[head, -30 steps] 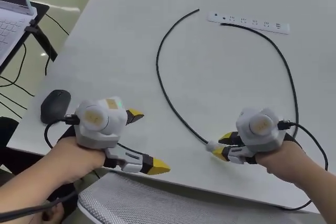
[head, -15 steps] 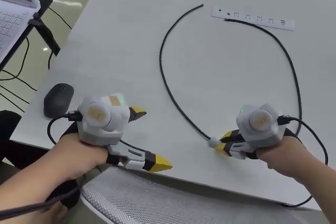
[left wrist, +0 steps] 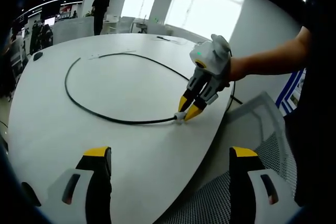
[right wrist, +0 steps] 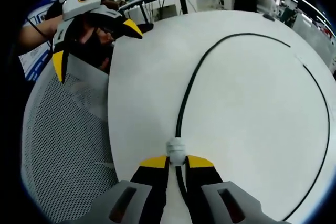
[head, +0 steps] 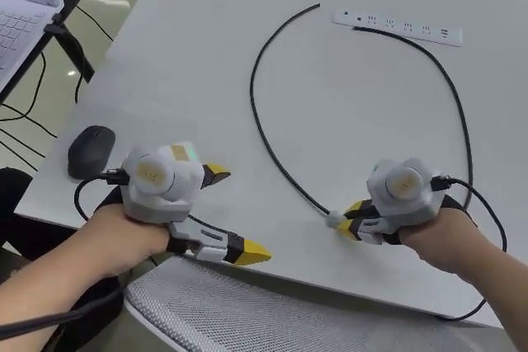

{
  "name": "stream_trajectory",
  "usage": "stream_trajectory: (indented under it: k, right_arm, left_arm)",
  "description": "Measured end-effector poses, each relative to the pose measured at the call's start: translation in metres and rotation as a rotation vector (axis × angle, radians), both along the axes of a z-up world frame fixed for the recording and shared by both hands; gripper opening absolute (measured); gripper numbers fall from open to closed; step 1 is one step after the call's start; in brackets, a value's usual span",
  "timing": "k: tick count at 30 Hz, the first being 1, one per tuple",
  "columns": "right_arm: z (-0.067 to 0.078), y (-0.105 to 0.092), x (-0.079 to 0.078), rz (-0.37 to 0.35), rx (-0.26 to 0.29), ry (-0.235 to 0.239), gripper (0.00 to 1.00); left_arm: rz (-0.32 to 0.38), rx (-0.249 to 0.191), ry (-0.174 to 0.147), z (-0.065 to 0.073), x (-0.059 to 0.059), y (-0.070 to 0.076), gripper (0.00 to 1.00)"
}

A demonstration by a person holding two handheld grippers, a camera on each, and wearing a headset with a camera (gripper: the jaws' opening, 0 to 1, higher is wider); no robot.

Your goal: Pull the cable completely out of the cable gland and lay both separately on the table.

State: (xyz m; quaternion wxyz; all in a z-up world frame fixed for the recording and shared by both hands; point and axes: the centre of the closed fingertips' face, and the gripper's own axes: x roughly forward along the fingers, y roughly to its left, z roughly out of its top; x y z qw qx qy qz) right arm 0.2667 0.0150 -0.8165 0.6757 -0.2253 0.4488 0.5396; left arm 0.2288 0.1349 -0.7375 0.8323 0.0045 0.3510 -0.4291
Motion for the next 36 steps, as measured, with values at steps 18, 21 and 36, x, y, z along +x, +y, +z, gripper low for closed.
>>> stream_trajectory:
  k: [18, 21, 36]
  right_arm:
    - [0.034, -0.009, -0.016, 0.024, 0.043, 0.015, 0.06]
    - [0.041, -0.009, -0.022, 0.037, 0.055, 0.016, 0.06]
    - [0.089, 0.011, -0.018, 0.131, 0.087, -0.04, 0.06]
  left_arm:
    - [-0.037, -0.015, -0.049, 0.018, 0.006, -0.042, 0.91]
    - [-0.039, -0.018, -0.057, 0.022, 0.007, -0.048, 0.91]
    - [-0.089, 0.004, -0.091, 0.034, 0.012, -0.06, 0.89]
